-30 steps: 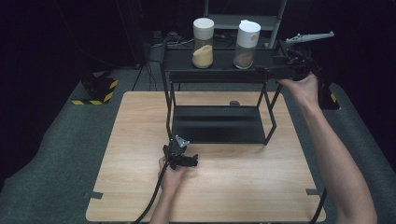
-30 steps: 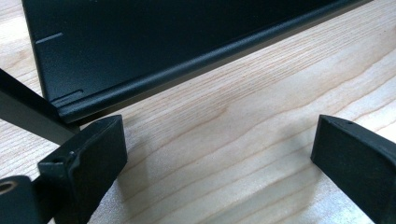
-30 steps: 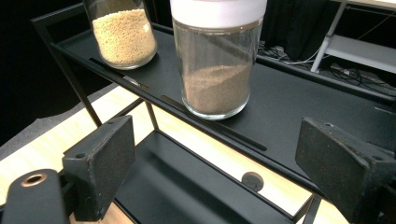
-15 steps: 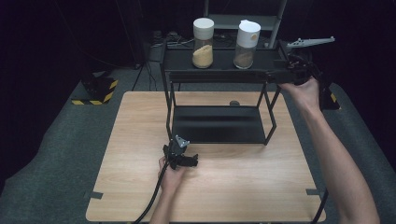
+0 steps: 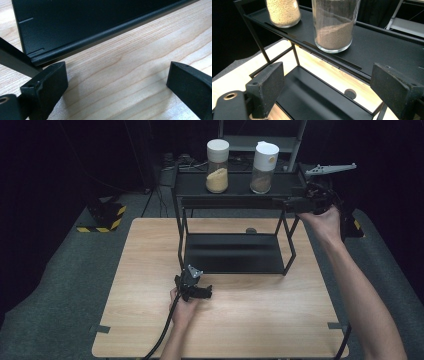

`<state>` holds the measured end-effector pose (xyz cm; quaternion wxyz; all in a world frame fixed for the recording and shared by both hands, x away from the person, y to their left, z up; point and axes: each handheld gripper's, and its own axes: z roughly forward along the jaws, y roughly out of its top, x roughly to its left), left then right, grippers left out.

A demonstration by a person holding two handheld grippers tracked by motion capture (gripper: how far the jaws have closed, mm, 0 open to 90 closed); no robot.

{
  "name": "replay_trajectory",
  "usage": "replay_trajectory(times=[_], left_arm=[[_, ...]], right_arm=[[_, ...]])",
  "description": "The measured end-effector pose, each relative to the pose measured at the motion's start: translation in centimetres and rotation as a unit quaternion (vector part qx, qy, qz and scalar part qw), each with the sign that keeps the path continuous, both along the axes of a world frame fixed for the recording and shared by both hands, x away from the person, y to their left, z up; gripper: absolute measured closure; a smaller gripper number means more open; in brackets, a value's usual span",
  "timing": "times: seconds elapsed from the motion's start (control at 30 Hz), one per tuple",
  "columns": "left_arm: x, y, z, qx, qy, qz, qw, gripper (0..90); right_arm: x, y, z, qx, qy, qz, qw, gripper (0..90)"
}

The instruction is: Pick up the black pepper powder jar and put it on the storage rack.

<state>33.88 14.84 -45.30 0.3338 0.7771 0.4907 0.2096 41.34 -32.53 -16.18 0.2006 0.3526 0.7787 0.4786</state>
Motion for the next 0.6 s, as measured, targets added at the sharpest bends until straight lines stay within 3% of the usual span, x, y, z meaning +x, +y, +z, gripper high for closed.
replay_trajectory(times=[0.6], left_arm=[[0.0, 0.0, 0.0, 0.0, 0.0, 0.0, 1.0, 3.5]], right_arm=[[-0.1, -0.5, -1.0, 0.008, 0.005, 0.007, 0.9999, 11.8]])
